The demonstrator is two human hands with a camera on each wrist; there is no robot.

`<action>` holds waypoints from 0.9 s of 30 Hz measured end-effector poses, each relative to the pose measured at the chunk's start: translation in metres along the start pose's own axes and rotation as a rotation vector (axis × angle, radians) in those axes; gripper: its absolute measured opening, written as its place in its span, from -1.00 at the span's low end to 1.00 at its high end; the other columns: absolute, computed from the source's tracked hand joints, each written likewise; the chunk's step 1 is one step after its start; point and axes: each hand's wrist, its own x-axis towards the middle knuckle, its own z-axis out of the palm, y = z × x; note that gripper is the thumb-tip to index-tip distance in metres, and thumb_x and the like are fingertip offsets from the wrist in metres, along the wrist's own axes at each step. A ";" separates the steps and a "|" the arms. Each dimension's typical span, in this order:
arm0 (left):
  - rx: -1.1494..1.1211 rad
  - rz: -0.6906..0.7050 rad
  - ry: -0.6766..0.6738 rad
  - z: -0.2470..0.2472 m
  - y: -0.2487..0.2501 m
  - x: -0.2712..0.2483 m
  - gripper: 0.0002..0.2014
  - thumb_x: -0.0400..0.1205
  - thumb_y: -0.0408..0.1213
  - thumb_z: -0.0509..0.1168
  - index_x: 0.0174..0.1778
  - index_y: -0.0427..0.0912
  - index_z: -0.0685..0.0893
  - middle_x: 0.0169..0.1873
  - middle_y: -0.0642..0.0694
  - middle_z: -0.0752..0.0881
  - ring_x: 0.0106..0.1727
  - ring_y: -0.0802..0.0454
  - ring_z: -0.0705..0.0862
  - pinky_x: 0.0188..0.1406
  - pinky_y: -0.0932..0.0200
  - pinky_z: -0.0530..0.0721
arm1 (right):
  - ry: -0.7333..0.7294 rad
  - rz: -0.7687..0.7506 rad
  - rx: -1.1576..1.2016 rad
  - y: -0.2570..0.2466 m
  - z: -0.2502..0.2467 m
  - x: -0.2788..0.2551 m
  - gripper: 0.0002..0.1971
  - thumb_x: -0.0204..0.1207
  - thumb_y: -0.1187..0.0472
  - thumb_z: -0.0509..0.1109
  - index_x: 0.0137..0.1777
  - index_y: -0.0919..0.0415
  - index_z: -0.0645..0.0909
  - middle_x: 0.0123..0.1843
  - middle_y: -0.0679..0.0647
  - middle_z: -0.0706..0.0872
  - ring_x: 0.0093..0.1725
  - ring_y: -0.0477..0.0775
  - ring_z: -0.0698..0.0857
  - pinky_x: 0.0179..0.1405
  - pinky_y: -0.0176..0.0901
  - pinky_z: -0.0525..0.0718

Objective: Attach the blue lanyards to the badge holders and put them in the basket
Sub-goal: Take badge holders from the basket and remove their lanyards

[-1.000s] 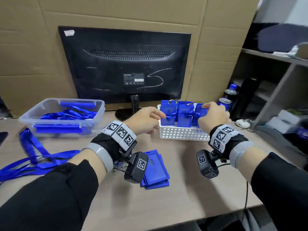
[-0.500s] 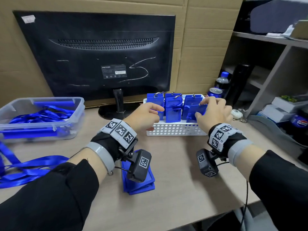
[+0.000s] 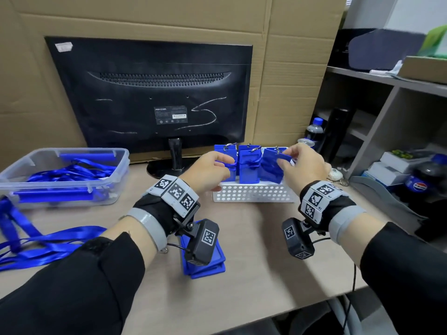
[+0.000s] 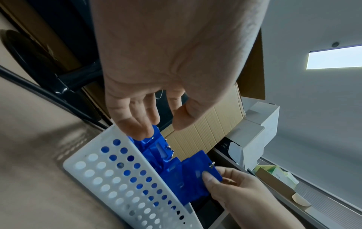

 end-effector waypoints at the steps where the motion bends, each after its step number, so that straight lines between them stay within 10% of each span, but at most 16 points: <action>1: -0.013 0.010 0.010 -0.003 0.002 -0.003 -0.65 0.71 -0.41 0.30 0.39 -0.04 0.65 0.10 -0.01 0.64 0.08 0.04 0.69 0.14 -0.05 0.81 | 0.012 -0.040 0.115 -0.007 -0.003 -0.001 -0.88 0.61 0.07 0.55 -0.04 -0.06 0.63 -0.16 -0.24 0.69 0.01 0.03 0.68 0.21 0.00 0.51; 7: -0.102 0.112 0.027 -0.024 0.009 -0.029 -0.53 0.76 0.10 0.34 0.54 0.00 0.50 0.25 -0.05 0.72 0.17 0.04 0.81 0.19 -0.09 0.84 | -0.249 -0.239 0.554 -0.062 -0.008 -0.022 -0.82 0.60 0.21 0.59 -0.05 0.01 0.61 -0.10 0.04 0.84 -0.12 0.21 0.85 -0.02 0.07 0.83; 14: -0.003 0.164 0.068 -0.068 -0.007 -0.050 -0.61 0.70 0.08 0.18 -0.10 -0.20 0.65 -0.15 -0.26 0.76 -0.13 -0.14 0.68 0.16 -0.49 0.72 | -0.440 -0.269 0.689 -0.109 -0.002 -0.060 -0.86 0.63 0.27 0.56 0.11 0.17 0.67 -0.02 0.17 0.80 -0.34 0.07 0.81 -0.13 0.12 0.91; 19: 0.012 0.129 0.148 -0.095 -0.014 -0.061 -0.60 0.84 -0.01 0.12 -0.04 -0.25 0.68 -0.14 -0.28 0.76 -0.11 -0.16 0.67 0.08 -0.23 0.74 | -0.542 -0.406 0.537 -0.136 0.001 -0.074 -0.85 0.44 0.11 0.75 -0.07 0.02 0.84 -0.07 -0.13 0.88 -0.23 0.14 0.88 -0.04 0.00 0.84; 27: 0.144 0.127 0.213 -0.125 -0.026 -0.071 -0.65 0.88 -0.04 0.07 -0.06 -0.19 0.57 -0.18 -0.23 0.65 -0.15 -0.14 0.61 0.00 -0.16 0.71 | -0.624 -0.507 0.481 -0.158 0.018 -0.080 -0.85 0.39 0.28 0.77 -0.09 0.16 0.87 0.09 -0.07 0.85 -0.06 -0.03 0.90 0.11 -0.12 0.85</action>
